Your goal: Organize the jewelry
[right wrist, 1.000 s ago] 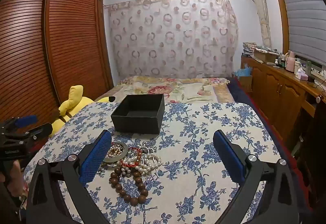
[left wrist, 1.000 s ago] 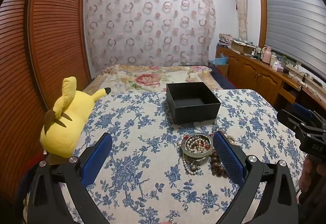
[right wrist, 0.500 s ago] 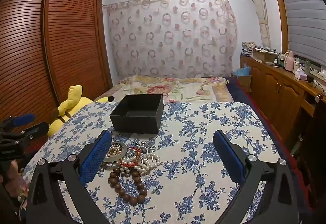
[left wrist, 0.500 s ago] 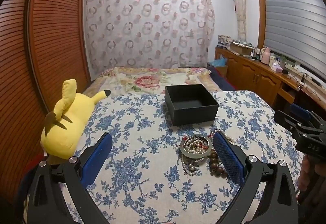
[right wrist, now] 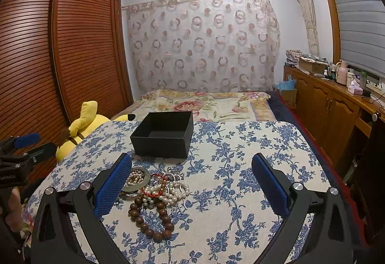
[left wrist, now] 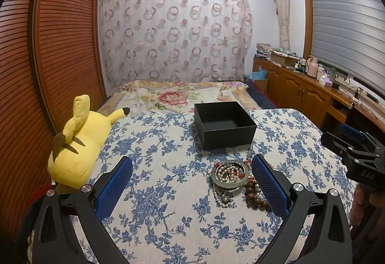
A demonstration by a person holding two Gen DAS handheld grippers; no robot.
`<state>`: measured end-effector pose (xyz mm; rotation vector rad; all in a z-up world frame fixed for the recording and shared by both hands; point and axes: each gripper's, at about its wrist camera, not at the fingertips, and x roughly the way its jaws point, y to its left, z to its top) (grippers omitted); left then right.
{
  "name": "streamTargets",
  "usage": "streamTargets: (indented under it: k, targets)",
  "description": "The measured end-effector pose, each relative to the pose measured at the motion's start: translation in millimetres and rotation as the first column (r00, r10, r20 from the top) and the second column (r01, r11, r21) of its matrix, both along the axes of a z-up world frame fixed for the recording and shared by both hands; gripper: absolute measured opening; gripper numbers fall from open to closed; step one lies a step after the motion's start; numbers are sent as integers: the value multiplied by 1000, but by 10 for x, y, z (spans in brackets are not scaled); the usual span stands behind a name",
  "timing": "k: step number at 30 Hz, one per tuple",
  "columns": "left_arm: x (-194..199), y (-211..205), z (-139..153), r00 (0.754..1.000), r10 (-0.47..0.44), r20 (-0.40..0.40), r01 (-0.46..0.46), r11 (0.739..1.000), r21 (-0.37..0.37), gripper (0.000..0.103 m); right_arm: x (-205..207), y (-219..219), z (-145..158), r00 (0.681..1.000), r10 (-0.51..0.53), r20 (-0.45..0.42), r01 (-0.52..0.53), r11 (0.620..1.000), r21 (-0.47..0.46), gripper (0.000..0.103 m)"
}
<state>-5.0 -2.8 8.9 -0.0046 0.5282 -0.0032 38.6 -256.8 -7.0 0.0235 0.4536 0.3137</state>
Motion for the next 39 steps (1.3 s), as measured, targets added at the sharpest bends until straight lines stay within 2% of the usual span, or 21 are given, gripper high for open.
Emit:
streamTargets:
  k: [39]
  targets:
    - [-16, 2, 6, 1000, -1, 5, 1, 1000, -2, 96, -7, -6, -9, 1000, 0, 3, 0, 1000, -1, 101]
